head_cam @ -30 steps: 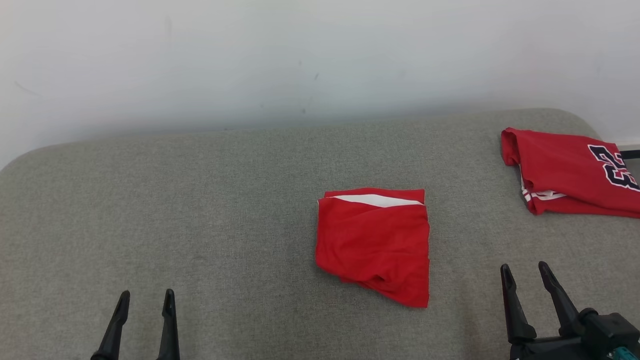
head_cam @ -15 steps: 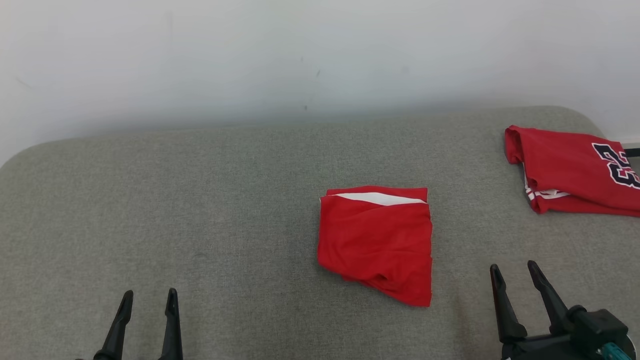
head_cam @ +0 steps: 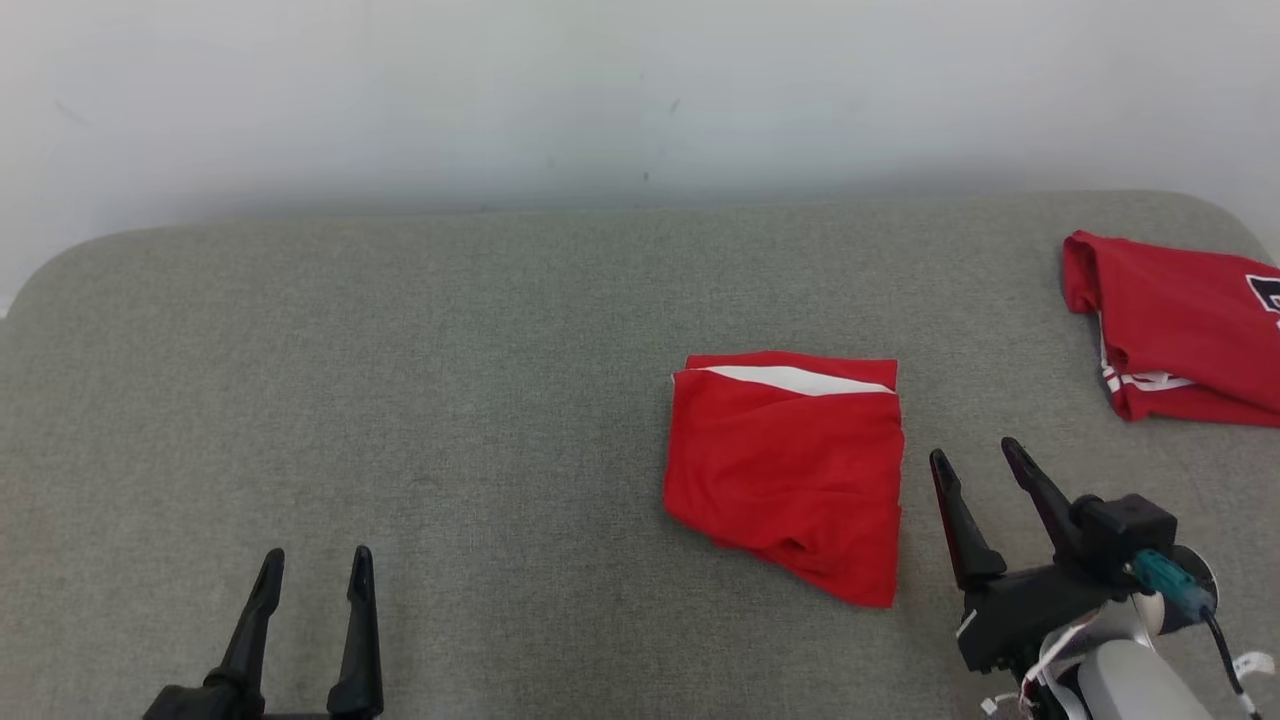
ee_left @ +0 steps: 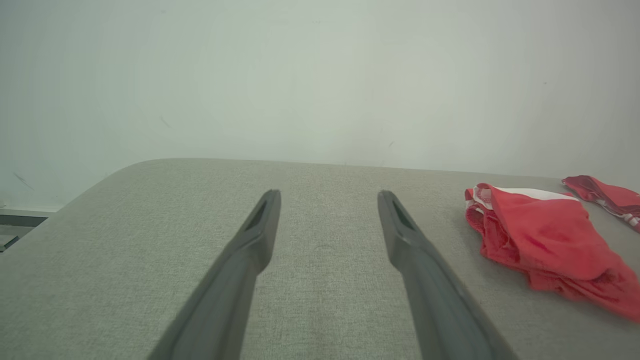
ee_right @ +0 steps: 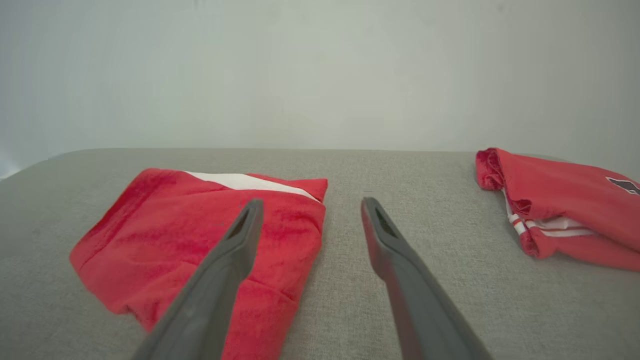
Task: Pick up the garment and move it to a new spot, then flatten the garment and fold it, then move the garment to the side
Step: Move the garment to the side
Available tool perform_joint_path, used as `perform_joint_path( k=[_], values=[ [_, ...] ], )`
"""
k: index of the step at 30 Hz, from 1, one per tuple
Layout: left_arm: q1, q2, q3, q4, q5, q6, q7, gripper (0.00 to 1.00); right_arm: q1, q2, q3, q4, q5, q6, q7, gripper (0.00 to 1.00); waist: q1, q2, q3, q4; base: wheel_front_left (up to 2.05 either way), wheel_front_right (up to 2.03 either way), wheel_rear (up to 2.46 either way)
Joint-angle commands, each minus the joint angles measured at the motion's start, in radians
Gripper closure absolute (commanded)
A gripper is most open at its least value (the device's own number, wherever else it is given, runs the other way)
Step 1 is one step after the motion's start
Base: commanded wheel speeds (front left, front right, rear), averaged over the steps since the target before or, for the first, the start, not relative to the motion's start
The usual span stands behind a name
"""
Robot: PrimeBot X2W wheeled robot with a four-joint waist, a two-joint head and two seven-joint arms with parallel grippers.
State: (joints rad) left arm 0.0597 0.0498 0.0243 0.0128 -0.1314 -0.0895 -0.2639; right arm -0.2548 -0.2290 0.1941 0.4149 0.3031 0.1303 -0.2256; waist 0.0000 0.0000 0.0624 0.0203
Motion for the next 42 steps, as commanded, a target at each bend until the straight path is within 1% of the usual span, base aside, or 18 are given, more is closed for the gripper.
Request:
perform_joint_path(
  k=[1, 7, 8, 13, 18, 20, 26, 27, 28, 29, 30, 35, 42],
  values=[
    [-0.020, 0.001, -0.002, 0.003, -0.010, -0.004, 0.000, 0.00, -0.038, -0.003, 0.006, 0.046, 0.007, 0.000, 0.011, 0.00, 0.0000, 0.0000, 0.024, 0.024, 0.00, 0.00, 0.00],
    [-0.044, 0.002, -0.017, 0.011, -0.016, -0.002, 0.000, 0.00, -0.147, 0.009, 0.032, 0.222, 0.034, 0.000, 0.040, 0.00, 0.0000, 0.0000, 0.062, 0.061, 0.00, 0.00, 0.00],
    [-0.044, 0.002, -0.017, 0.011, -0.016, -0.002, 0.000, 0.00, -0.147, 0.009, 0.032, 0.222, 0.034, 0.000, 0.040, 0.00, 0.0000, 0.0000, 0.062, 0.061, 0.00, 0.00, 0.00],
    [-0.066, 0.002, -0.030, 0.019, -0.017, -0.004, 0.000, 0.00, -0.211, 0.017, 0.066, 0.349, 0.064, 0.000, 0.034, 0.00, 0.0000, 0.0000, 0.088, 0.085, 0.00, 0.00, 0.00],
    [-0.077, 0.001, -0.038, 0.022, -0.018, 0.000, 0.000, 0.00, -0.245, 0.038, 0.099, 0.460, 0.103, 0.000, 0.026, 0.00, 0.0000, 0.0000, 0.098, 0.094, 0.00, 0.00, 0.00],
    [-0.079, 0.001, -0.043, 0.025, -0.017, 0.001, 0.000, 0.00, -0.253, 0.046, 0.117, 0.503, 0.114, 0.000, 0.038, 0.00, 0.0000, 0.0000, 0.102, 0.096, 0.00, 0.00, 0.00],
    [-0.096, 0.001, -0.059, 0.022, -0.022, 0.010, 0.000, 0.00, -0.267, 0.071, 0.157, 0.590, 0.176, 0.000, 0.038, 0.00, 0.0000, 0.0000, 0.112, 0.098, 0.00, 0.00, 0.00],
    [-0.095, 0.001, -0.061, 0.019, -0.023, 0.010, 0.000, 0.00, -0.268, 0.076, 0.168, 0.600, 0.186, 0.000, 0.052, 0.21, 0.0000, 0.0000, 0.113, 0.097, 0.00, 0.00, 0.00],
    [-0.094, 0.001, -0.063, 0.017, -0.023, 0.015, 0.000, 0.00, -0.271, 0.076, 0.180, 0.605, 0.196, 0.000, 0.055, 0.68, 0.0000, 0.0000, 0.115, 0.096, 0.00, 0.00, 0.00],
    [-0.092, 0.002, -0.064, 0.015, -0.024, 0.017, 0.000, 0.00, -0.277, 0.074, 0.188, 0.607, 0.207, 0.000, 0.052, 1.00, 0.0000, 0.0000, 0.116, 0.095, 0.00, 0.00, 0.00],
    [-0.091, 0.001, -0.064, 0.012, -0.025, 0.019, 0.000, 0.00, -0.295, 0.061, 0.207, 0.609, 0.226, 0.000, 0.053, 1.00, 0.0000, 0.0000, 0.121, 0.089, 0.00, 0.00, 0.00],
    [-0.106, 0.001, -0.075, 0.005, -0.033, 0.027, 0.000, 0.00, -0.362, -0.019, 0.280, 0.583, 0.237, -0.002, 0.054, 1.00, 0.0000, 0.0000, 0.149, 0.073, 0.00, 0.00, 0.00],
    [-0.171, 0.001, -0.100, 0.001, -0.042, 0.016, 0.000, 0.00, -0.481, -0.200, 0.412, 0.484, 0.250, -0.001, 0.087, 1.00, 0.0000, 0.0000, 0.248, 0.040, 0.00, 0.00, 0.00]
  ],
)
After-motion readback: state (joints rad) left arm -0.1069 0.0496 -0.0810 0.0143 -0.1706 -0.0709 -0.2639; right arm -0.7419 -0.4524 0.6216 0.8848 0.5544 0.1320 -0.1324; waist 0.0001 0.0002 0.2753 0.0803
